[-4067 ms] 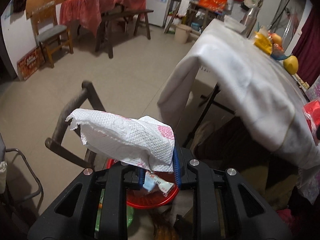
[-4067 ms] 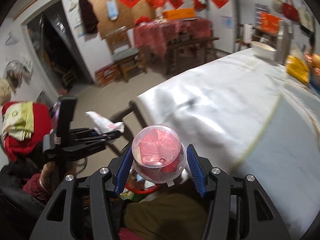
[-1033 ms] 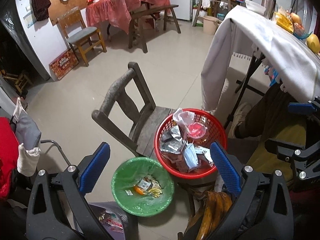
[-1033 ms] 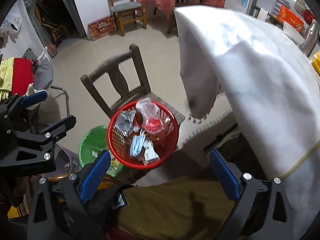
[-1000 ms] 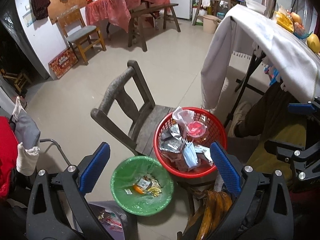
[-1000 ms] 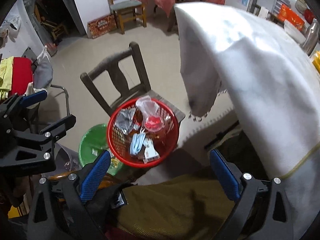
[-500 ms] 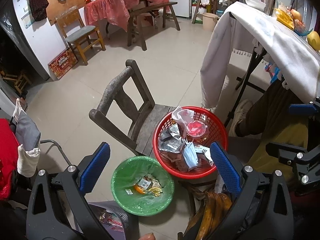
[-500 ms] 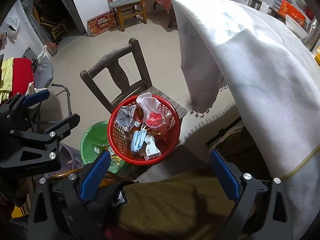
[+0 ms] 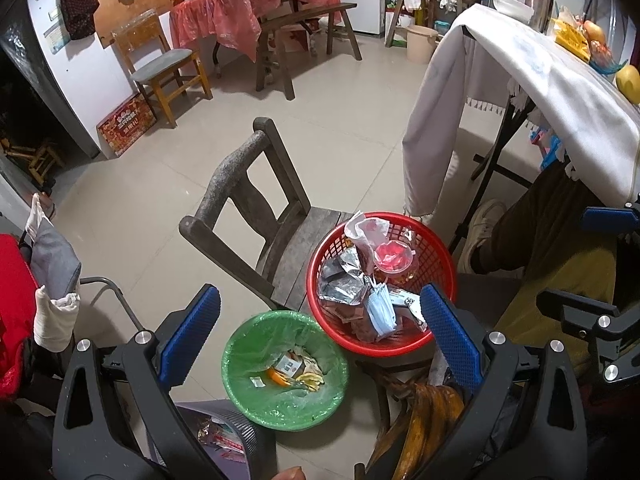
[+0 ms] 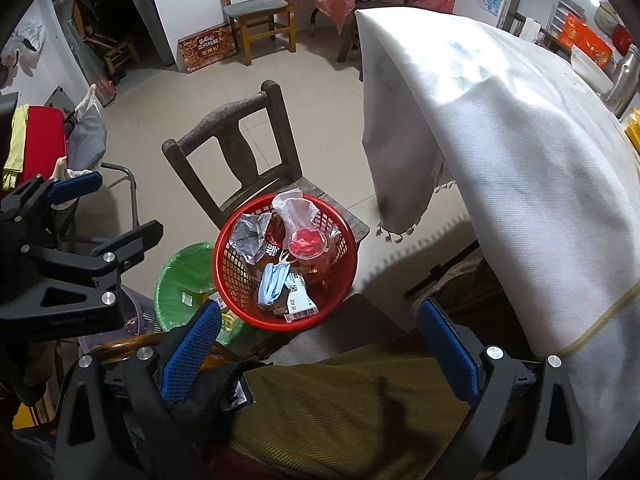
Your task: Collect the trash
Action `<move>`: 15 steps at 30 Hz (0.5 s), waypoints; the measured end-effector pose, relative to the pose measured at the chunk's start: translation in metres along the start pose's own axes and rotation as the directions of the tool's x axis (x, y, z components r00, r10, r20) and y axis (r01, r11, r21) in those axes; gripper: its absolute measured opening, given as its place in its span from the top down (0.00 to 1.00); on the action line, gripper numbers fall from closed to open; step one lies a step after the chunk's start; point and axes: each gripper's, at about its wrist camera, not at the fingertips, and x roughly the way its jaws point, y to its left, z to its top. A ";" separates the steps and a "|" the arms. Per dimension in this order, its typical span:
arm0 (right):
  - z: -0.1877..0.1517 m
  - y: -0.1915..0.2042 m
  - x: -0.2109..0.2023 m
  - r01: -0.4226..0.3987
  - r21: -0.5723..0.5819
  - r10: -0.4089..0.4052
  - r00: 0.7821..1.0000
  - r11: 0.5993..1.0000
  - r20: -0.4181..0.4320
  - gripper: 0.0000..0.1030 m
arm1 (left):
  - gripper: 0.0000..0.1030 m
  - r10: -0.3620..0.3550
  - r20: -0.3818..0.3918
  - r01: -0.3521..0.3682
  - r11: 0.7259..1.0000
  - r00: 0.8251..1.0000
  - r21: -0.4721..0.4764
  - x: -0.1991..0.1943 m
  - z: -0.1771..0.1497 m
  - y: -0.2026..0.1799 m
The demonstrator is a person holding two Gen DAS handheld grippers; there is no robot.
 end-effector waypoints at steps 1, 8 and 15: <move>0.000 0.001 0.000 0.000 -0.001 0.000 1.000 1.000 -0.001 0.06 | 0.07 0.001 0.001 -0.001 1.000 1.000 0.002 0.000 0.000 0.000; 0.000 0.001 0.000 -0.005 -0.002 0.005 1.000 1.000 0.001 0.06 | 0.07 0.000 0.005 0.000 1.000 1.000 0.001 -0.002 0.000 0.000; -0.001 0.001 0.000 -0.004 -0.003 0.004 1.000 1.000 0.002 0.06 | 0.07 -0.004 0.005 0.004 1.000 1.000 0.006 -0.002 0.000 -0.001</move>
